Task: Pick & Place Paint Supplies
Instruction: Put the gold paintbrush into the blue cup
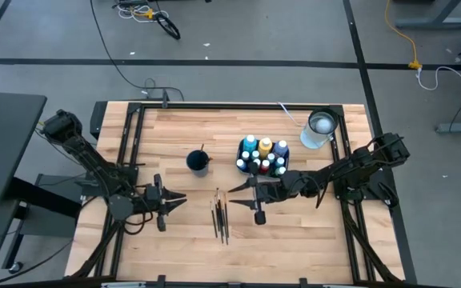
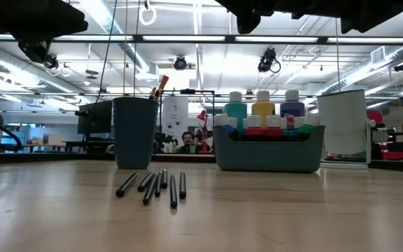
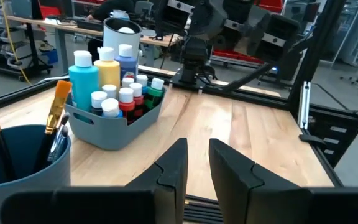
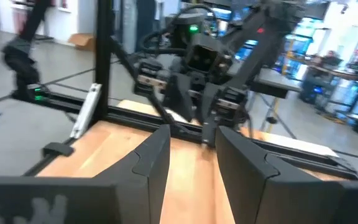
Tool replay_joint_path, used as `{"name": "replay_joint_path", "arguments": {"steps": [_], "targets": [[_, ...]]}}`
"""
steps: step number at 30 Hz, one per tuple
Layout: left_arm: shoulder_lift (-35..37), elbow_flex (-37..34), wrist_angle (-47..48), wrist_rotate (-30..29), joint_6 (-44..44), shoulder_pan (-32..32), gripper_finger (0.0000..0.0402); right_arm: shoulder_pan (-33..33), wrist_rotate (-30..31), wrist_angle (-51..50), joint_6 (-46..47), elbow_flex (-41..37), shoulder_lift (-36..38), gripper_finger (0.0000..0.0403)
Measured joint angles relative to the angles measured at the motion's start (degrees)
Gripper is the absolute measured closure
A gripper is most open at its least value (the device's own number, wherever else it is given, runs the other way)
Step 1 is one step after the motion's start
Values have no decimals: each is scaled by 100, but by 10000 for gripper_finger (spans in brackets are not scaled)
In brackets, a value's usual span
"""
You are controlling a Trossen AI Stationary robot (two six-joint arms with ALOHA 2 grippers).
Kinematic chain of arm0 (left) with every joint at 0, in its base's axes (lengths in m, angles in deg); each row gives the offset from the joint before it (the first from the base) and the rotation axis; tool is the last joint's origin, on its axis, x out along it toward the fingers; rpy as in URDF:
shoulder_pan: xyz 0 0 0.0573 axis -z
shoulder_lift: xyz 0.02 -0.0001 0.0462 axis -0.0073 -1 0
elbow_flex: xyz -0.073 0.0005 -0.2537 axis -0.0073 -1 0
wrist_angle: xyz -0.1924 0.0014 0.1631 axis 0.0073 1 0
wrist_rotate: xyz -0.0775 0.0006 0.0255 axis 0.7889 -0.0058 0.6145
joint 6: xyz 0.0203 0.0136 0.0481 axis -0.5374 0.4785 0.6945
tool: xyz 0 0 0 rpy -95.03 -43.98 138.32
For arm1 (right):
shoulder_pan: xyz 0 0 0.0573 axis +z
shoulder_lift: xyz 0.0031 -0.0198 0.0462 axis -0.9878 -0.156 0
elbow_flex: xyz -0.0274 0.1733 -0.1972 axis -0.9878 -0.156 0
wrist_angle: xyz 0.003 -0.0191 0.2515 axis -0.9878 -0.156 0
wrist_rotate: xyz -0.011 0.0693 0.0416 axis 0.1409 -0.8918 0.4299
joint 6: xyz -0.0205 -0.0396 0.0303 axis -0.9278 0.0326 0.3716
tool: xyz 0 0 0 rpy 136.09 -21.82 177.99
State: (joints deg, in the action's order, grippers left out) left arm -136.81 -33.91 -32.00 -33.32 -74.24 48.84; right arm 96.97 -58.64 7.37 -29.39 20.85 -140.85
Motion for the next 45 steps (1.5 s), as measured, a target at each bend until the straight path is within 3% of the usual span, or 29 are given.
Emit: {"name": "replay_joint_path", "arguments": {"steps": [5, 37, 41, 45], "targets": [[0, 0, 17, -7, 0, 0, 329, 9, -504, -82, 159, 0, 0, 268], [0, -2, 27, -20, 0, 0, 330, 7, -495, -36, 470, 2, 1, 268], [0, -2, 25, -20, 0, 0, 330, 7, -523, -487, 267, 250, -105, 268], [0, -2, 27, -20, -87, 0, 330, 7, -796, -1642, -216, 921, -388, 268]]}}
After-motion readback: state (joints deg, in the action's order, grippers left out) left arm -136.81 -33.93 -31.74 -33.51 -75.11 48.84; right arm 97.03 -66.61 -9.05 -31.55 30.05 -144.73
